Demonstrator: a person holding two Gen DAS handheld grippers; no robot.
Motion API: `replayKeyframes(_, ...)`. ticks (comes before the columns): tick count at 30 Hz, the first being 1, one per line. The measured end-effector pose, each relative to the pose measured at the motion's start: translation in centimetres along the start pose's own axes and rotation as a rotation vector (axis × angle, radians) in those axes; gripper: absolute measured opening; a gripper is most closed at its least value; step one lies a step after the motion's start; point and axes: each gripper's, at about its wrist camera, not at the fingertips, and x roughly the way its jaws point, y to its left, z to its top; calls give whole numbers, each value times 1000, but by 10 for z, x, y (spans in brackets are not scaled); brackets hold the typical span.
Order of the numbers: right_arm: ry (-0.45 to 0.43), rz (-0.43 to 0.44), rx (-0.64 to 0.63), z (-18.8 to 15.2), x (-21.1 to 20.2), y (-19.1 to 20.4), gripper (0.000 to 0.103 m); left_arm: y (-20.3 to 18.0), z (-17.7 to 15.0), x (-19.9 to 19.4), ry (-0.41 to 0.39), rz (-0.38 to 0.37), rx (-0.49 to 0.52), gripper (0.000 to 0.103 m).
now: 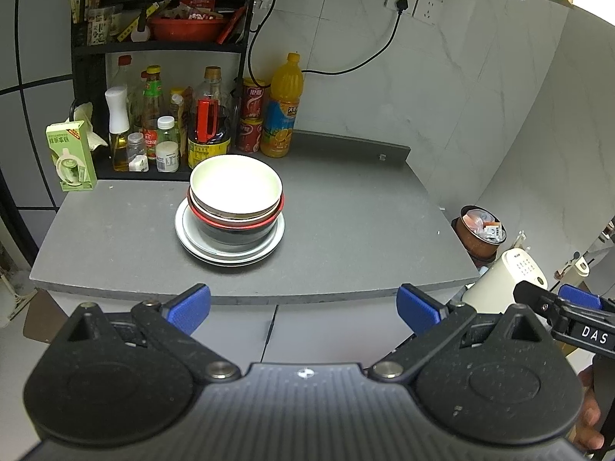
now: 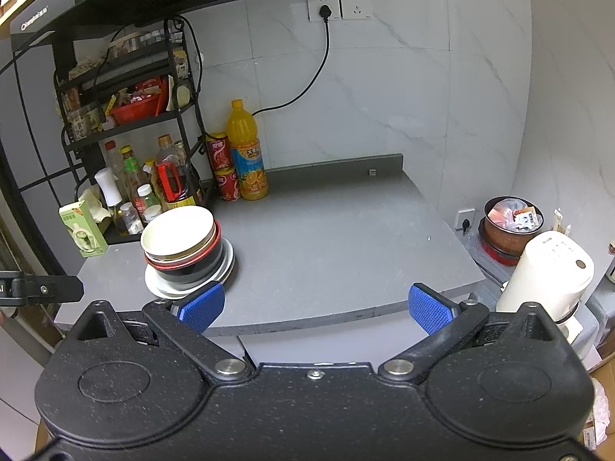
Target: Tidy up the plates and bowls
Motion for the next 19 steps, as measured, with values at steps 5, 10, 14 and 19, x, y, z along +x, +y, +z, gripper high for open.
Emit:
replayKeyframes(5,4,2,-2,1,1,0,103,2,-1,0,0,-1,14,102)
replayKeyframes(10,11,4,-5,-2,2,2,103,4,-2,1,7,0,8,102)
replayKeyframes(14,10,4,-1,-3,1,3,103,6,-2,2,12,3,10,102)
replayKeyframes(19,13,2,3,-3,3,2,103,6,-2,2,13,3,11,102)
